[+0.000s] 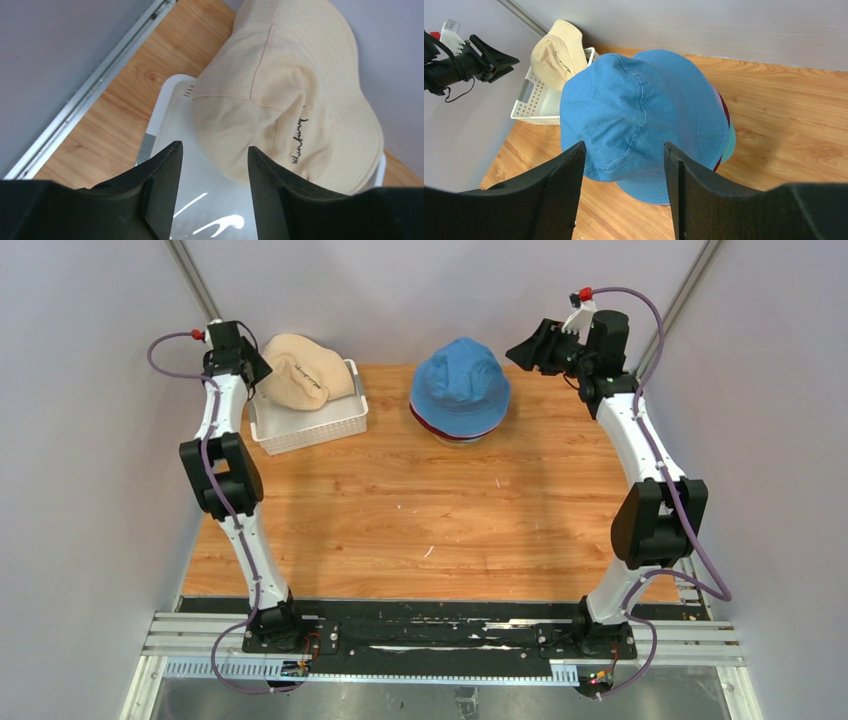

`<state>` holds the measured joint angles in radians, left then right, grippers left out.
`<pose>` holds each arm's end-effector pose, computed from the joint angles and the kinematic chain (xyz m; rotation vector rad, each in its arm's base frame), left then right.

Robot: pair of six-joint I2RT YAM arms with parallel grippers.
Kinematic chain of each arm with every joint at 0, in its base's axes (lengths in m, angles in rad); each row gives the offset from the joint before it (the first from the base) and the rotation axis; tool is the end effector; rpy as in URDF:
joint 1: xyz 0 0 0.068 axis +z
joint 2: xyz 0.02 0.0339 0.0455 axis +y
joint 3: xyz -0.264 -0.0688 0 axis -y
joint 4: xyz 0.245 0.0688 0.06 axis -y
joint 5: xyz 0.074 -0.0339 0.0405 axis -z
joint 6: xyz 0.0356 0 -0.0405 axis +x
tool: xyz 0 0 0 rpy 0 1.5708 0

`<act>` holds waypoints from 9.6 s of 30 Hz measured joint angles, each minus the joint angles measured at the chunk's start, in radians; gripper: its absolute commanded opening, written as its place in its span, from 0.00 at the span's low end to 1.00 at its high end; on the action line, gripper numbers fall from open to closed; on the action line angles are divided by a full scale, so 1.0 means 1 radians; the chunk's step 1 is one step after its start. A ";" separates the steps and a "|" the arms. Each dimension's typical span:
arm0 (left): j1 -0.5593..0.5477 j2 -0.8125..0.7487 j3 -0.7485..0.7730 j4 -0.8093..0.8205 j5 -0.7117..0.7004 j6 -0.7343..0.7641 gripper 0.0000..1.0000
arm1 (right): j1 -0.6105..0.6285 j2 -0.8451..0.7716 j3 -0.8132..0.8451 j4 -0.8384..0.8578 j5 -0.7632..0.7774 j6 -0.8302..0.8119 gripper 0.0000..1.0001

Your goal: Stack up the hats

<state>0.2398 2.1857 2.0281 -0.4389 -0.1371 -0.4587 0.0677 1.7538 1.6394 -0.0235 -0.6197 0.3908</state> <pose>0.4982 0.1268 0.2886 -0.8128 2.0023 0.0224 0.4179 0.0491 0.3906 -0.1938 1.7491 0.8640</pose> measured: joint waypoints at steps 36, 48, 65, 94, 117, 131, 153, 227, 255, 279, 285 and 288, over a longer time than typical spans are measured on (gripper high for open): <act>0.028 0.142 -0.105 0.269 0.299 -0.125 0.00 | 0.000 0.000 -0.012 0.026 -0.026 0.009 0.55; 0.017 -0.065 -0.310 0.364 0.378 -0.144 0.00 | 0.000 0.000 -0.012 0.027 -0.027 0.010 0.54; -0.151 -0.431 -0.201 0.412 0.548 -0.242 0.00 | 0.011 -0.028 -0.010 0.059 -0.077 0.035 0.54; -0.453 -0.435 -0.027 0.640 0.706 -0.530 0.00 | 0.085 0.004 -0.061 0.710 -0.318 0.580 0.54; -0.480 -0.376 0.021 0.649 0.698 -0.550 0.00 | 0.085 0.104 -0.078 0.912 -0.335 0.763 0.53; -0.497 -0.368 0.042 0.655 0.695 -0.556 0.00 | 0.085 0.133 -0.081 0.967 -0.341 0.810 0.46; -0.505 -0.269 -0.061 0.669 0.672 -0.517 0.02 | 0.085 0.138 -0.078 0.986 -0.346 0.850 0.01; -0.480 -0.145 0.039 0.616 0.720 -0.492 0.55 | -0.018 0.056 -0.271 1.094 -0.379 0.977 0.01; -0.500 -0.180 -0.050 0.517 0.692 -0.386 0.55 | -0.074 0.045 -0.404 0.752 -0.366 0.642 0.01; -0.452 -0.288 -0.354 0.531 0.604 -0.300 0.56 | -0.128 0.320 -0.199 0.655 -0.357 0.581 0.01; -0.451 -0.288 -0.447 0.590 0.621 -0.310 0.57 | -0.129 0.369 -0.118 0.634 -0.358 0.581 0.01; -0.451 -0.277 -0.458 0.622 0.642 -0.325 0.57 | -0.129 0.381 -0.089 0.628 -0.359 0.581 0.01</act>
<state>-0.2115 1.9091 1.5703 0.1829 0.5053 -0.7834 -0.0616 2.1349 1.5509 0.6044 -0.9791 0.9718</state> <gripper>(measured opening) 0.565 0.022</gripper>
